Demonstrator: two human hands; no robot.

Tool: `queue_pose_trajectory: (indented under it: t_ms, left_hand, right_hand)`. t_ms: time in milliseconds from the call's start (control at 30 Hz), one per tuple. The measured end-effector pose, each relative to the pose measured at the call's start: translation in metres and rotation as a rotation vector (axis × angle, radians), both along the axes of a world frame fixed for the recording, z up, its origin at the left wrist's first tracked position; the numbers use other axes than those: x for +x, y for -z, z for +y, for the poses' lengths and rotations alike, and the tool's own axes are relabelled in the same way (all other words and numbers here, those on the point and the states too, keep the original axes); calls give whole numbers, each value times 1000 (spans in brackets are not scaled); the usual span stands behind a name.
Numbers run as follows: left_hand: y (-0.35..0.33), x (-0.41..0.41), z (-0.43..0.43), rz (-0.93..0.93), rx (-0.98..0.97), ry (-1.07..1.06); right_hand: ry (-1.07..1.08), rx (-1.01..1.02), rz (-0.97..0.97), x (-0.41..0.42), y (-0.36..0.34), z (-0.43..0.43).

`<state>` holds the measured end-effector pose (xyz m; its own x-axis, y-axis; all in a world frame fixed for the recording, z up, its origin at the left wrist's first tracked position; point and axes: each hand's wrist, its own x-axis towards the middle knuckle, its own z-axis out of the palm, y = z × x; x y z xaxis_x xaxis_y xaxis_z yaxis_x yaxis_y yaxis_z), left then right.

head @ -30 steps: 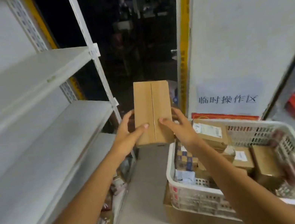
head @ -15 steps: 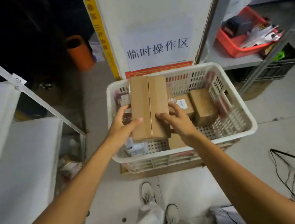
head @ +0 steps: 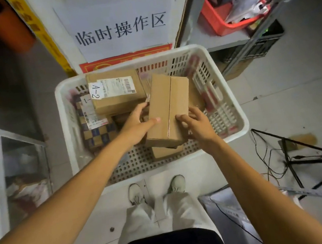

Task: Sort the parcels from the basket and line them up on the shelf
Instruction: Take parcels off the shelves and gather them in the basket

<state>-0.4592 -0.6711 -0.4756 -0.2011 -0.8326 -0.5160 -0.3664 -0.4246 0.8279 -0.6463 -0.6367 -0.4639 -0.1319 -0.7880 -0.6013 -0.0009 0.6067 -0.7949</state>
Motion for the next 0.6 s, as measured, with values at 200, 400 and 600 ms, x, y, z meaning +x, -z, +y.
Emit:
queue_pose_trajectory:
  t_ms: [200,400,600]
  left_hand:
    - [28,-40,-37,-33,96,-15]
    - [62,-84,-73,-111,150,-157]
    - [95,-132,-106,-78,122,-274]
  right_hand:
    - [-1,44,13,-40,39,-47]
    - [-69,54,30,-72,89,-109]
    - [-82,-15,131,-97,132,-156]
